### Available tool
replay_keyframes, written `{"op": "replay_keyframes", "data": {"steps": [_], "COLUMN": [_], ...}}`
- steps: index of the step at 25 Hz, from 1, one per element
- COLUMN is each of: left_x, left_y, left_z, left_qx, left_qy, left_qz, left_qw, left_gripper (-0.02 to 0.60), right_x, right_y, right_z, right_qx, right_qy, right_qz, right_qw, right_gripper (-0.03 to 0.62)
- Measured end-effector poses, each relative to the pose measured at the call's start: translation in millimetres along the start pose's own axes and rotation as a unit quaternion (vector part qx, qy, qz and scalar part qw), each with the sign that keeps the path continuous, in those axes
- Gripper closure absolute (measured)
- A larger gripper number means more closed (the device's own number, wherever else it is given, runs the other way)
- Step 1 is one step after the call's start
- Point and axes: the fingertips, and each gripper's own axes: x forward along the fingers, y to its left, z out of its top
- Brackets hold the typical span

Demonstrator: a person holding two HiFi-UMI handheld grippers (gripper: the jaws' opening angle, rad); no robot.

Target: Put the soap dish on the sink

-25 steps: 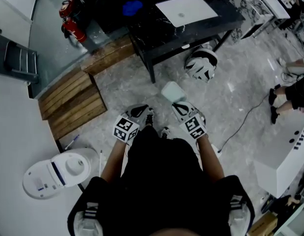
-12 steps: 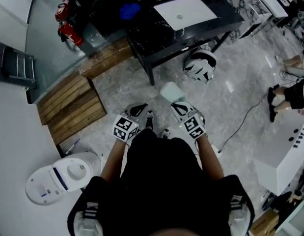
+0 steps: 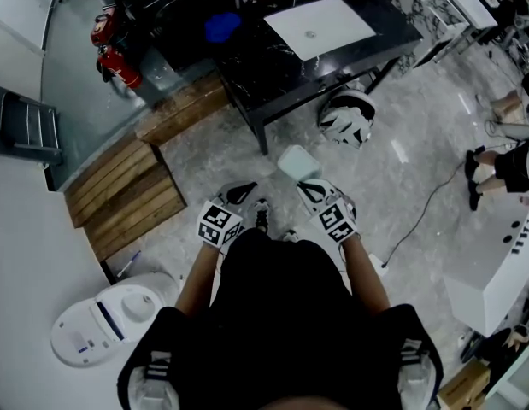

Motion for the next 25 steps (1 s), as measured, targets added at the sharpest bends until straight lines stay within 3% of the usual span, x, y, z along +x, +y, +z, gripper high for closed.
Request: {"op": "replay_keyframes", "data": {"steps": [25], "left_x": [23.7], "left_y": [51.0], "left_z": [17.8], "left_qx": [0.008], "left_qy": [0.011], "left_qz": [-0.041], "left_qw": [0.9991], "left_gripper": [0.581], "right_x": [39.5], "right_y": [-32.0], "right_z": [12.9], "right_qx": [-0.001], "right_qy": [0.024], "right_qz": [-0.021], "right_qw": [0.999], "right_gripper": [0.592]}}
